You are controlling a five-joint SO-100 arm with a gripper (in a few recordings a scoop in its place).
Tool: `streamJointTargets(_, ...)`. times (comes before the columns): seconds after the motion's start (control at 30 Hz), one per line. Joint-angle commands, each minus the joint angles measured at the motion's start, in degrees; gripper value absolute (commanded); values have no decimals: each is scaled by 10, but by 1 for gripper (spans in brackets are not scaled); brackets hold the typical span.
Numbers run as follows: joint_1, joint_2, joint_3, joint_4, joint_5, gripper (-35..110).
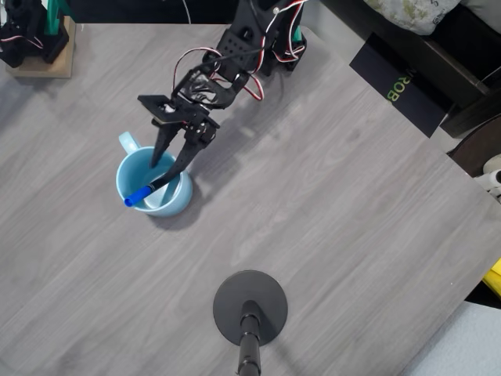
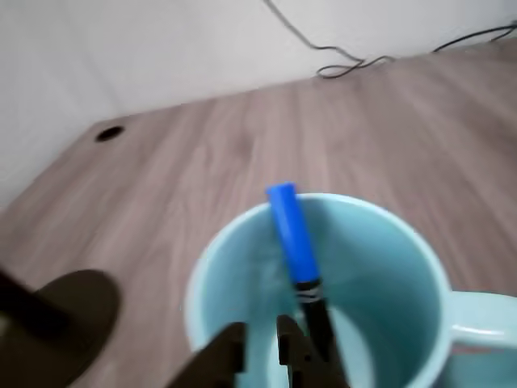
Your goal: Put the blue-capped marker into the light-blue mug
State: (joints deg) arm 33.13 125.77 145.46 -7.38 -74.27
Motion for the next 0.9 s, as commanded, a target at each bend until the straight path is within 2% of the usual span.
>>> streamJointTargets(0.0, -32, 107, -26, 84, 50, 0)
streamJointTargets(0.13, -75, 128, -149, 293, 211, 0)
streamJointTargets(0.23, -108, 123, -200, 385, 298, 0)
streamJointTargets(0.37, -174, 134, -200, 467, 358, 0)
streamJointTargets(0.47, -225, 148, -192, 526, 361, 0)
streamJointTargets(0.63, -272, 154, -181, 602, 505, 0)
streamJointTargets(0.77, -301, 214, -88, 577, 616, 0)
streamJointTargets(0.87, -323, 322, 18, 546, 628, 0)
